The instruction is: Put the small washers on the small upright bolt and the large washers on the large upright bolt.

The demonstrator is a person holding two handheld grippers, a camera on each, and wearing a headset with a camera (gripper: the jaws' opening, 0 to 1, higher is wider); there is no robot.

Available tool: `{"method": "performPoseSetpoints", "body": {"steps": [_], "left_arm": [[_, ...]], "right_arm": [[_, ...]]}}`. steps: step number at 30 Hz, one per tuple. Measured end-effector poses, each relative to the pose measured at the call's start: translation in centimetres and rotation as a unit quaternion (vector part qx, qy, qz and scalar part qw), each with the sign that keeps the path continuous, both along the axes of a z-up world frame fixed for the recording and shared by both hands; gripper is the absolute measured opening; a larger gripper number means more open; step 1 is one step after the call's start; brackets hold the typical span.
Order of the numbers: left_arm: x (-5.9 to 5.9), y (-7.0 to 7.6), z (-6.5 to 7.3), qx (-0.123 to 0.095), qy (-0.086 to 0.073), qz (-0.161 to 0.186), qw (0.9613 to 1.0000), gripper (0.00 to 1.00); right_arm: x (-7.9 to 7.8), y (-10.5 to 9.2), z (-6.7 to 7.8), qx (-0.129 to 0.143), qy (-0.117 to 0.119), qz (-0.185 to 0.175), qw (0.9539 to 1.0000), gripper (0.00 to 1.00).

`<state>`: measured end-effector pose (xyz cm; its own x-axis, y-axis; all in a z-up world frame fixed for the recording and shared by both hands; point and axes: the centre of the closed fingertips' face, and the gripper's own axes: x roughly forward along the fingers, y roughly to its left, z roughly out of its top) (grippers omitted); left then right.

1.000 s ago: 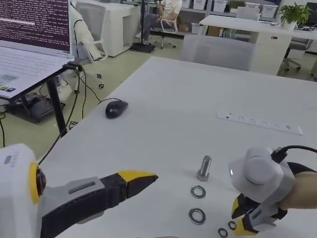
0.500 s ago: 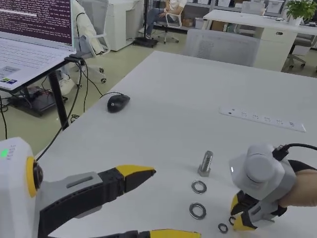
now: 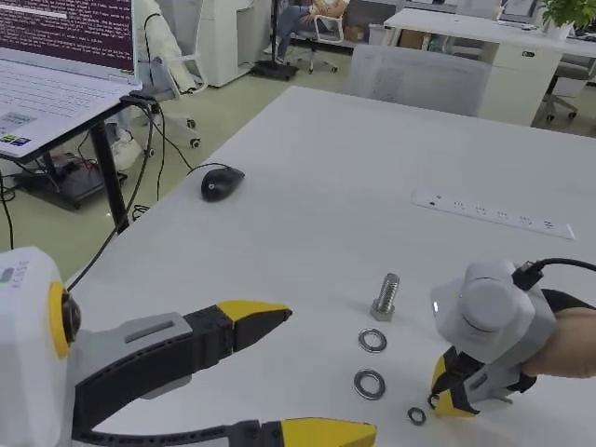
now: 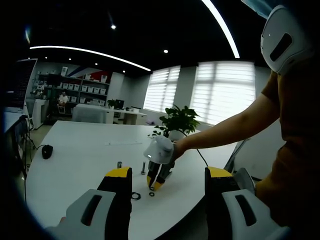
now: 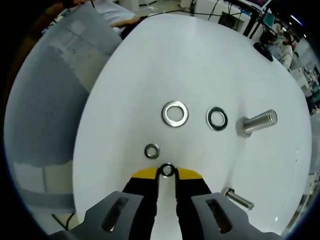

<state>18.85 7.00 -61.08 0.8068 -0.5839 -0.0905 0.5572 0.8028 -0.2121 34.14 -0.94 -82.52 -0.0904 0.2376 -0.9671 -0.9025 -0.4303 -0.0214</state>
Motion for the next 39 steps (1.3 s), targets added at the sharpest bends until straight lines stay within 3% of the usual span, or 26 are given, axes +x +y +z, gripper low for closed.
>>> {"method": "performPoseSetpoints", "body": {"steps": [8, 12, 28, 39], "left_arm": [[0.0, -0.2, 0.0, 0.000, 0.000, -0.002, 1.0000, 0.58], [0.1, -0.1, 0.0, 0.001, 0.001, -0.004, 1.0000, 0.58], [0.6, -0.9, -0.2, 0.001, 0.004, -0.017, 0.9998, 0.58], [0.8, -1.3, -0.3, -0.001, 0.005, -0.023, 0.9997, 0.58]], "right_arm": [[0.0, -0.1, 0.2, -0.006, 0.004, -0.009, 0.9999, 0.12], [0.6, -0.5, 1.2, 0.003, 0.011, -0.026, 0.9996, 0.12], [4.8, -4.1, 4.1, 0.002, -0.025, -0.067, 0.9974, 0.12], [7.1, -3.4, 7.3, 0.018, -0.053, -0.080, 0.9952, 0.12]]}}
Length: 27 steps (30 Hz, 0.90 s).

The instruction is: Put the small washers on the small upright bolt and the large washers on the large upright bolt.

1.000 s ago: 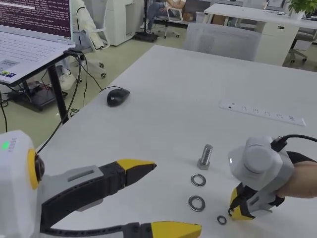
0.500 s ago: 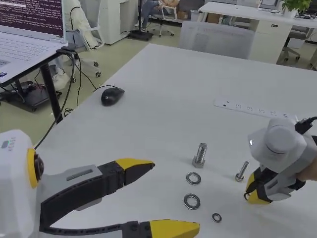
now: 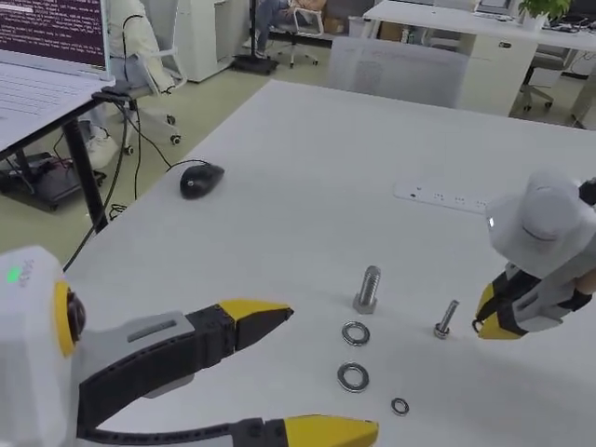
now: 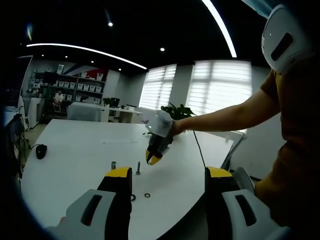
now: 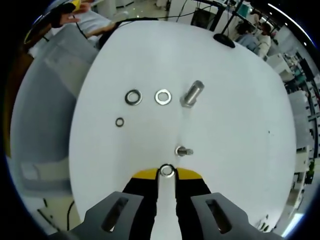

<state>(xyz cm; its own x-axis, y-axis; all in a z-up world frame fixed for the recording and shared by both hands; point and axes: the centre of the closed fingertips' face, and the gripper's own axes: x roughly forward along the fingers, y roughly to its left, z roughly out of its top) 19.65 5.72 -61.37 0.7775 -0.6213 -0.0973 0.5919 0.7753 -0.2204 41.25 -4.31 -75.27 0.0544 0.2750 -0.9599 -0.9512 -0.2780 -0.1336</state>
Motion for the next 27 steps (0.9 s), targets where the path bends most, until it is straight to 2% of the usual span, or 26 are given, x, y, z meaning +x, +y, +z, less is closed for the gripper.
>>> {"method": "performPoseSetpoints", "body": {"steps": [9, 17, 27], "left_arm": [[0.2, 0.1, 0.0, -0.001, 0.001, 0.000, 1.0000, 0.58], [0.5, 0.4, -0.1, -0.001, 0.005, 0.005, 1.0000, 0.58], [0.7, 0.7, -0.2, -0.005, 0.008, 0.011, 0.9999, 0.58]], "right_arm": [[1.3, 1.7, 0.9, 0.004, -0.013, 0.009, 0.9999, 0.12], [1.9, 2.7, 0.2, -0.003, -0.011, 0.021, 0.9997, 0.12], [2.2, 2.8, -0.6, -0.013, -0.005, 0.024, 0.9996, 0.12]]}}
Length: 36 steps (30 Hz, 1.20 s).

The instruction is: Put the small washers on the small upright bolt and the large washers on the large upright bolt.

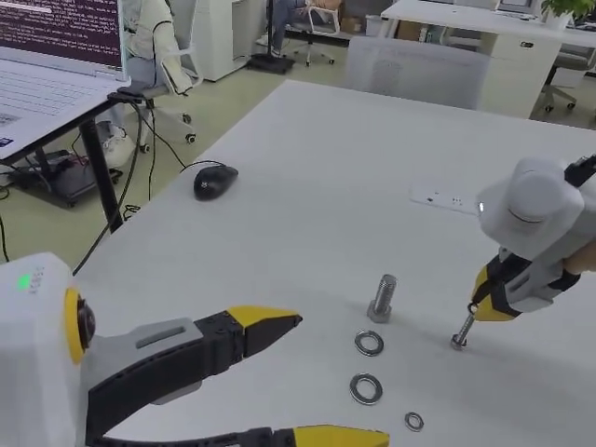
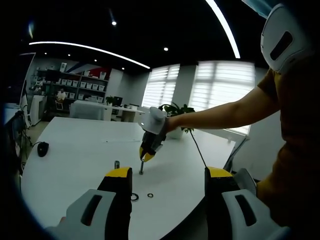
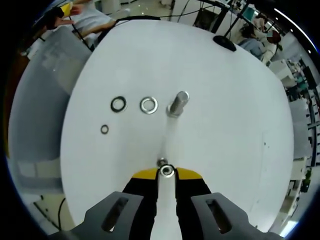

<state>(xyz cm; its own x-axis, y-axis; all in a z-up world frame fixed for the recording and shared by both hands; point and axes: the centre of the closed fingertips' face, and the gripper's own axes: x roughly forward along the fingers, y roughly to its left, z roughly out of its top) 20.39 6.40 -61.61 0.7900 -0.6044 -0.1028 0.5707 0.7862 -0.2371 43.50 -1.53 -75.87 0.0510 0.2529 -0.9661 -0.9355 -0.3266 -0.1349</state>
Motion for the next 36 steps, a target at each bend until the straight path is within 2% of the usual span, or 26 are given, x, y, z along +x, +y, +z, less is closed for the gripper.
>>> {"method": "performPoseSetpoints", "body": {"steps": [13, 36], "left_arm": [[0.1, 0.3, -0.2, -0.001, 0.002, 0.003, 1.0000, 0.58], [0.1, 0.5, -0.9, -0.003, 0.013, 0.005, 0.9999, 0.58]], "right_arm": [[0.1, -0.2, -0.9, -0.010, 0.003, 0.004, 0.9999, 0.12], [0.0, 0.0, -4.7, -0.024, 0.014, 0.011, 0.9996, 0.13]]}}
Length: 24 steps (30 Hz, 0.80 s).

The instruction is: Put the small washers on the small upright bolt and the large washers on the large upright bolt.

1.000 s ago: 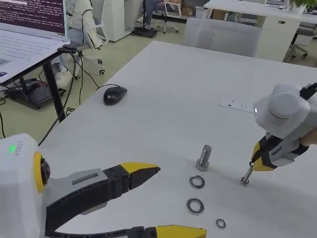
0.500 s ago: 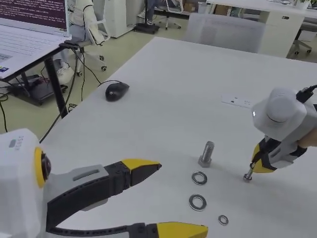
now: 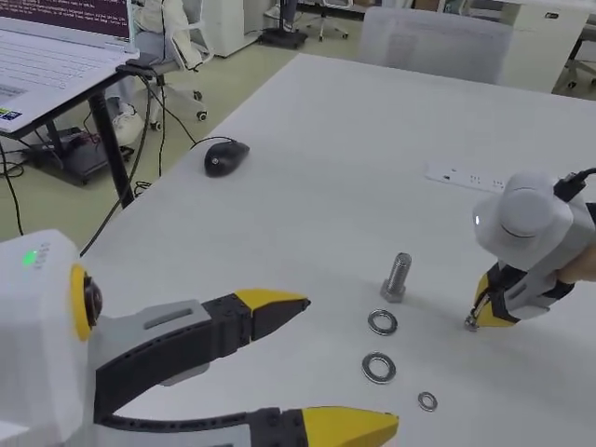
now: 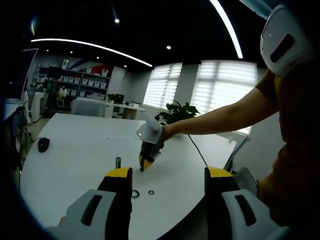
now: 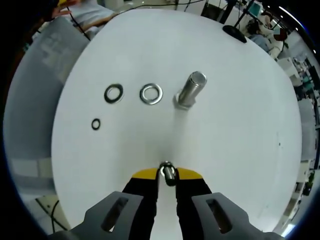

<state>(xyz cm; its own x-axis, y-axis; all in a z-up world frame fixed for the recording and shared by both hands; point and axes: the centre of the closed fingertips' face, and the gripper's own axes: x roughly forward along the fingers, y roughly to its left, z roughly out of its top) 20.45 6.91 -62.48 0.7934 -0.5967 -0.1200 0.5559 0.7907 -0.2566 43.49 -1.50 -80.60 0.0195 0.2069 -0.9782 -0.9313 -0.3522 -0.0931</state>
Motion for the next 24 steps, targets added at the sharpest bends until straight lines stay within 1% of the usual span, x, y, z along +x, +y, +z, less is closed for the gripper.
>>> {"method": "performPoseSetpoints", "body": {"steps": [8, 12, 16, 17, 20, 21, 24], "left_arm": [[0.1, 0.1, -0.2, 0.000, 0.003, 0.001, 1.0000, 0.57], [0.2, 0.2, -0.2, 0.000, 0.003, 0.001, 1.0000, 0.57], [0.2, 0.1, -0.2, 0.001, 0.003, -0.002, 1.0000, 0.57], [0.2, 0.1, -0.2, 0.002, 0.002, -0.002, 1.0000, 0.57], [0.1, 0.0, -0.1, 0.002, 0.000, -0.004, 1.0000, 0.57], [0.1, 0.0, 0.0, 0.002, -0.001, -0.004, 1.0000, 0.57], [0.0, -0.2, 0.2, 0.004, -0.004, -0.009, 0.9999, 0.57]], "right_arm": [[0.0, 0.2, -0.7, 0.002, 0.001, 0.003, 1.0000, 0.14], [0.0, 0.2, -0.5, 0.006, 0.003, -0.001, 1.0000, 0.15], [-0.1, -0.1, -0.1, 0.008, 0.004, -0.004, 1.0000, 0.15], [-0.1, -0.2, 0.2, 0.010, 0.000, -0.005, 0.9999, 0.15], [-0.2, -0.5, 0.8, 0.014, 0.000, -0.010, 0.9998, 0.16], [-0.2, -0.7, 1.1, 0.015, -0.005, -0.011, 0.9998, 0.16], [-0.3, -1.3, 1.6, 0.017, -0.005, -0.018, 0.9997, 0.16]]}}
